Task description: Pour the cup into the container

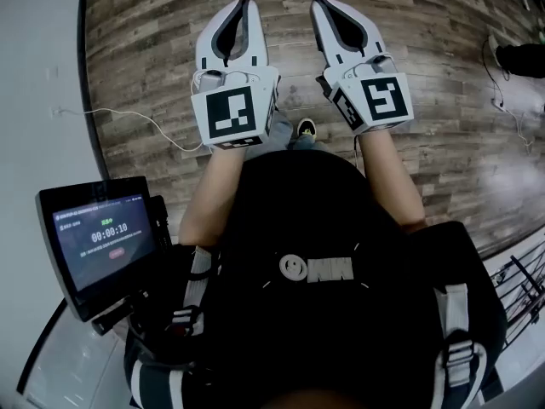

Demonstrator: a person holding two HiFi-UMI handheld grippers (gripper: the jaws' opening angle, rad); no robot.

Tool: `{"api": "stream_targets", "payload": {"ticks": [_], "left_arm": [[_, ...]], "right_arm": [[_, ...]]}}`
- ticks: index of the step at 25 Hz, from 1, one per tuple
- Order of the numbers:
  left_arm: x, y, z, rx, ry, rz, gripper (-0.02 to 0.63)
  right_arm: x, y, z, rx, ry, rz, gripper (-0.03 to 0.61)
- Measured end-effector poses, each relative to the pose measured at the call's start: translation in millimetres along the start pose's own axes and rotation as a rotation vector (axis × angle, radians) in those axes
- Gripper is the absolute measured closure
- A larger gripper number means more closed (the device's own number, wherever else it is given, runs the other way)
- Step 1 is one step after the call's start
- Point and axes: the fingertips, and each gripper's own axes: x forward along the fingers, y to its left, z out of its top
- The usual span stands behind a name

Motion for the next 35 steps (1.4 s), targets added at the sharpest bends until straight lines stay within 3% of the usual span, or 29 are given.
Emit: {"api": "stream_targets", "payload": {"ticks": [8, 16, 23, 28, 35], "left_arm": [[8, 74, -7, -0.054, -0.024, 0.002, 0.613], [20, 87, -3, -0.076, -0.035, -0.016, 0.613], [40, 88, -3, -0.074, -0.043, -0.010, 0.613], [93, 59, -1, -0.034, -0.011, -0.013, 0.613], [129, 71, 1, -0.042, -0.006, 0.001, 0.614]], "right_arm": [[68, 40, -5, -0.048, 0.026, 0.010, 0.574], [84, 39, 1, -0.062, 0.031, -0.004, 0.574], [100, 25, 3, -0.069, 0.022, 0.006, 0.574], [110, -31, 6, -0.025, 0.002, 0.015, 0.574], [136, -58, 2, 0.001, -0.009, 0.018, 0.574]]}}
